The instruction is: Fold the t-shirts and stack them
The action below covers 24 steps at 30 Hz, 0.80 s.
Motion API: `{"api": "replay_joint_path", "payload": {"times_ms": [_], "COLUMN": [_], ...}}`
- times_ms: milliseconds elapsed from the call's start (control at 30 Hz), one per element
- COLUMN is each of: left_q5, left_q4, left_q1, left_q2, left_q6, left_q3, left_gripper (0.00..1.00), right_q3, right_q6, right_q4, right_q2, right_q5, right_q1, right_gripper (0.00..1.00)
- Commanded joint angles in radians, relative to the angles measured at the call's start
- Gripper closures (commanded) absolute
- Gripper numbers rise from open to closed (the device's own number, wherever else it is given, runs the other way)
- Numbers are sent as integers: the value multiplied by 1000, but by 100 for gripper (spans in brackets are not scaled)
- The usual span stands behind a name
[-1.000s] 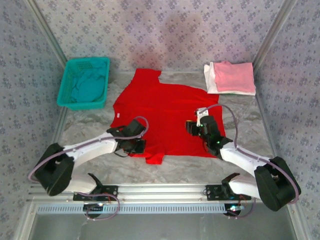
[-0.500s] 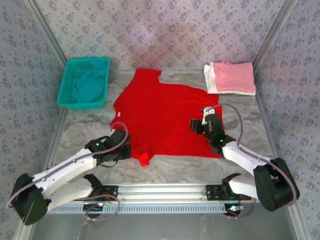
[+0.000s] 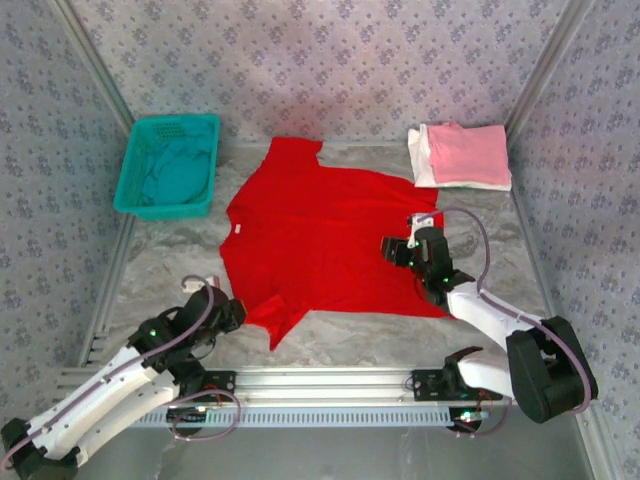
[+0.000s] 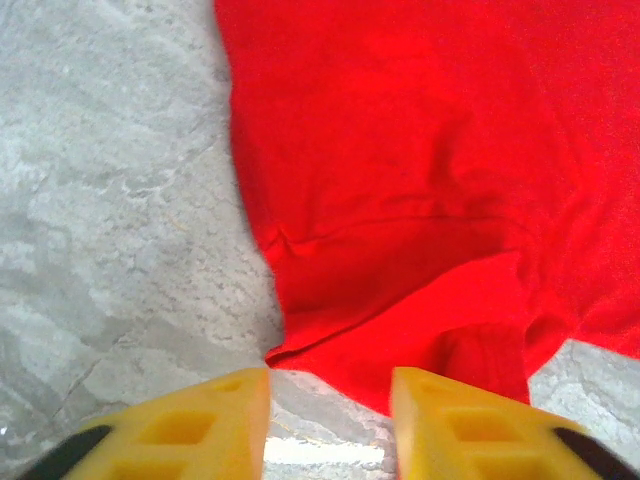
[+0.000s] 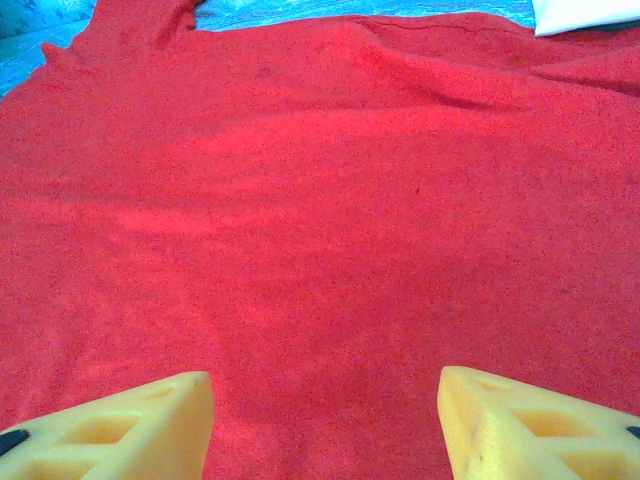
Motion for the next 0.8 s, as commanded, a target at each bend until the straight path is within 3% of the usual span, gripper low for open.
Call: {"api": "replay_joint_path", "payload": {"times_ms": [0, 167, 333, 433, 767], "left_q5": [13, 9, -28, -31, -7], "left_q4": [63, -83, -187, -220, -166], "left_q1": [-4, -82, -170, -175, -181], "left_q2": [210, 756, 1068, 1133, 1126], "left_q6": [109, 239, 263, 226, 160], "left_q3": [132, 481, 704, 731, 649], "left_gripper": [59, 44, 46, 47, 54], "right_q3": [-9, -7, -2, -3, -3], "right_q6": [21, 23, 23, 21, 29], "right_q4": [-8, -4, -10, -12, -15], "right_q2": [-10, 0, 4, 5, 11], "right_q5": [-9, -11, -11, -11, -16], "right_q1": [-6, -8, -9, -9, -12], "right_gripper": [36, 36, 36, 36, 35]}}
